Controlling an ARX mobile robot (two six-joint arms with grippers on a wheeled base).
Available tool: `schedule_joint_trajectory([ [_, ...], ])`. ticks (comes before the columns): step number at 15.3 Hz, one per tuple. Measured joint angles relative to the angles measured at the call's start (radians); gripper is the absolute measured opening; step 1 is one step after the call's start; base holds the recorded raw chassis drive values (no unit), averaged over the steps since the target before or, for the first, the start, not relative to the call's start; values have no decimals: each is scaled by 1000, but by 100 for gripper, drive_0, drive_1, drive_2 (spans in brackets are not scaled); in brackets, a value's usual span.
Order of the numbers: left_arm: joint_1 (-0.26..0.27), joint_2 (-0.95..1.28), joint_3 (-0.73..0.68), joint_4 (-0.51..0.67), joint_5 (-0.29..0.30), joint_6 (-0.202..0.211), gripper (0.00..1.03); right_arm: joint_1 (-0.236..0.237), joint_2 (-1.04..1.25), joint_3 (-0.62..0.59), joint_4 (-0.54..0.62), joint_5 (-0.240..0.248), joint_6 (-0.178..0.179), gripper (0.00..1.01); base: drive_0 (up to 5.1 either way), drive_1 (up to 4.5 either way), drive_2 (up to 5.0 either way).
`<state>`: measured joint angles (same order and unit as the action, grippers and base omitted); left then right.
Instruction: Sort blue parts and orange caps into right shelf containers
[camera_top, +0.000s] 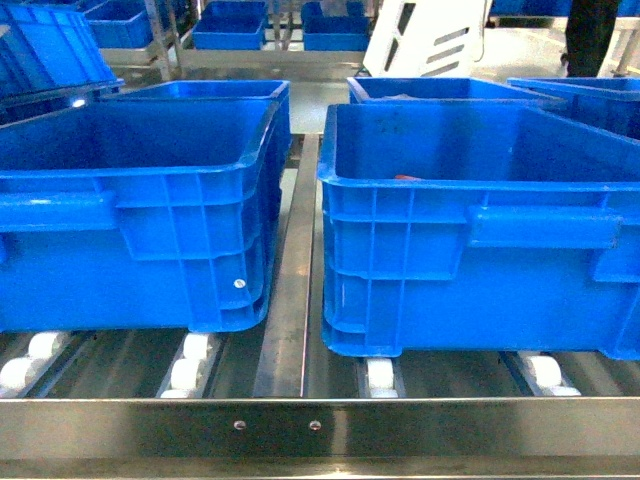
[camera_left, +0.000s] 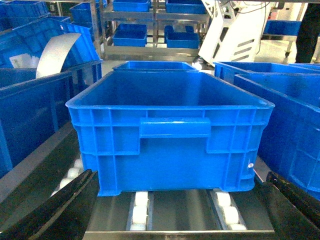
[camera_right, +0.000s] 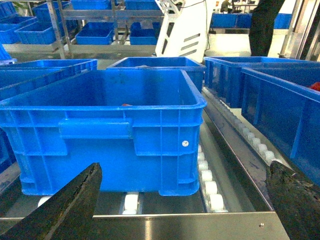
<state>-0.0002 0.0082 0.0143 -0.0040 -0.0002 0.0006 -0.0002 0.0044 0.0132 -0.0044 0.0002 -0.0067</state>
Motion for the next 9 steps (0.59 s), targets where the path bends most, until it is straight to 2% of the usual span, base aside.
schedule_joint_trajectory([
  [9,0,0,0,0,0,0,98,0,0,0,0,0,0,98,0,0,0],
])
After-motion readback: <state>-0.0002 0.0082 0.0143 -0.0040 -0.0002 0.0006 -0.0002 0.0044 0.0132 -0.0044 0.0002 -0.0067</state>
